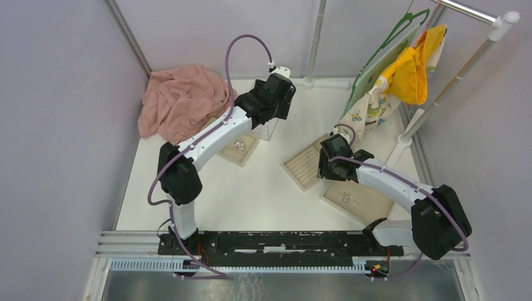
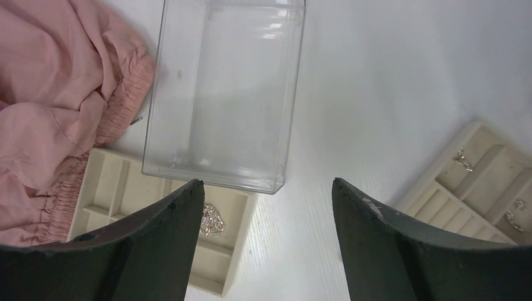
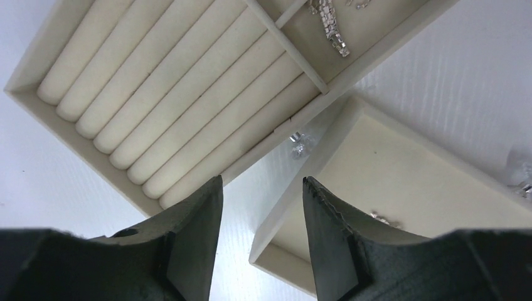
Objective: Organize the mixed jewelry
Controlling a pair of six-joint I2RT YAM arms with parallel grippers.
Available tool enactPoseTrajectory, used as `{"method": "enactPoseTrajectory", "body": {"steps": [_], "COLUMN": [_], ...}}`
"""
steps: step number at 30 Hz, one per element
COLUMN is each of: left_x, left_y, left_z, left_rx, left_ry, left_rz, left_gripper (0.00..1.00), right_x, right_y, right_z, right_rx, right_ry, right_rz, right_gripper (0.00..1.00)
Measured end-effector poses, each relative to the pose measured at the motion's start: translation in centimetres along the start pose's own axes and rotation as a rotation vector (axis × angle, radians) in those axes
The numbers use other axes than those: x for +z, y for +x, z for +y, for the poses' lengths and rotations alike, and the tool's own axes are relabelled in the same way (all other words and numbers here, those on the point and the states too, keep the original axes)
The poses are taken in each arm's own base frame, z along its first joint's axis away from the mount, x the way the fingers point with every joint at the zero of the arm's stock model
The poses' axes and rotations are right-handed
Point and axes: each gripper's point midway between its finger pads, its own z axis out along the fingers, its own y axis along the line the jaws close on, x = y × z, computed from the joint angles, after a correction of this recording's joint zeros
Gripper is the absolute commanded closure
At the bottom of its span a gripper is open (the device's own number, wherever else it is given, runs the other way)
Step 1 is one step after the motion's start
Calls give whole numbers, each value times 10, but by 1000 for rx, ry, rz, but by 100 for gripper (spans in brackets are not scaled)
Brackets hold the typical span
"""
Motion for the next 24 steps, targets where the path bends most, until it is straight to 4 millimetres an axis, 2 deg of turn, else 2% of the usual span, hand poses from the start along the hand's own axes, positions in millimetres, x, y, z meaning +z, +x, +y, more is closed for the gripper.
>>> {"method": "enactPoseTrajectory", "body": {"steps": [3,7,12,16,20,24], "left_x": [-14,-19,-12,-6,-5,0], "left_y": [-8,-12,8,26,30,29], "left_z": [4,16,34,36,36,49], "left_rx": [-32,-79,-86,-74,-71,-88], "left_ry": [19,22,-2,-3,-3,-29], "left_rz": [-13,-15,29,71,83,86], "left_gripper": [19,19,19,18,18,17], "right_x": [2,5,13,18,24,25], "right_y": [3,6,7,9,14,13], "right_z": [3,6,8,9,8,10], "right_rx": [46,127,194,228,251,259], "right_ry": [3,15,35,41,48,41], "right_rz": [9,18,24,27,34,27], "right_gripper": [51,52,50,53,63,77]}}
